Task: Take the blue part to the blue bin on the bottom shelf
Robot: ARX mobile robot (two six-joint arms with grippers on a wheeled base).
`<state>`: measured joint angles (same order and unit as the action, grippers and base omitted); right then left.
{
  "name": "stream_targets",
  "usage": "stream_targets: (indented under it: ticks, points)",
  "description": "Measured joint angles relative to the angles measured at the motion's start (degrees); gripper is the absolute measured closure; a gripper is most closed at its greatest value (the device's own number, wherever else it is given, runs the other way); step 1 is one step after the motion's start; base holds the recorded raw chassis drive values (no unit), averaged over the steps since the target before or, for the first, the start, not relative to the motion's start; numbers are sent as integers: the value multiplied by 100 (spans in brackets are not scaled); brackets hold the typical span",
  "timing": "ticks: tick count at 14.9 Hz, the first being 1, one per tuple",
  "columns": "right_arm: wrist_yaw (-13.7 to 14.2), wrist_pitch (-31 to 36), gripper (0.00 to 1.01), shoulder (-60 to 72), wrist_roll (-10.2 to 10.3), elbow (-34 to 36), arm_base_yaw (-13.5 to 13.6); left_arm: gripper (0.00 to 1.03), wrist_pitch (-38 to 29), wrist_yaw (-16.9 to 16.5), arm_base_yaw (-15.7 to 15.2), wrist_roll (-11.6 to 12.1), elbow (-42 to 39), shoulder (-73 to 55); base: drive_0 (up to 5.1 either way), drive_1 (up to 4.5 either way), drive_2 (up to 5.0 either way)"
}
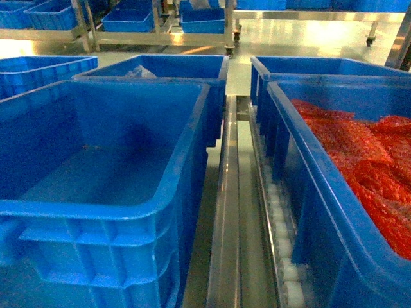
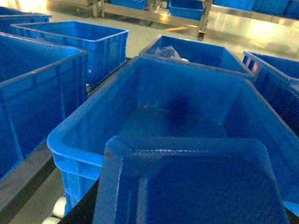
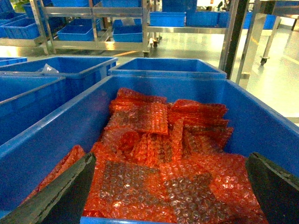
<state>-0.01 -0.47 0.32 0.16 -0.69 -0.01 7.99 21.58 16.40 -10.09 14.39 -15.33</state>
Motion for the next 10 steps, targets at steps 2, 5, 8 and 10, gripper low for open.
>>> stream_targets:
  ticks: [2,5,8,10]
  points:
    - [2,20,3,0,0,0,0,60,20,4,0,0,0,-11,-10,393,-413]
    - [2,20,3,0,0,0,0,60,11,2,0,0,0,7,-10,393,-413]
    - [2,17,3,0,0,0,0,60,11,2,0,0,0,7,-3,131,-138]
    - [2,17,3,0,0,0,0,60,11,2,0,0,0,7,0,0,0]
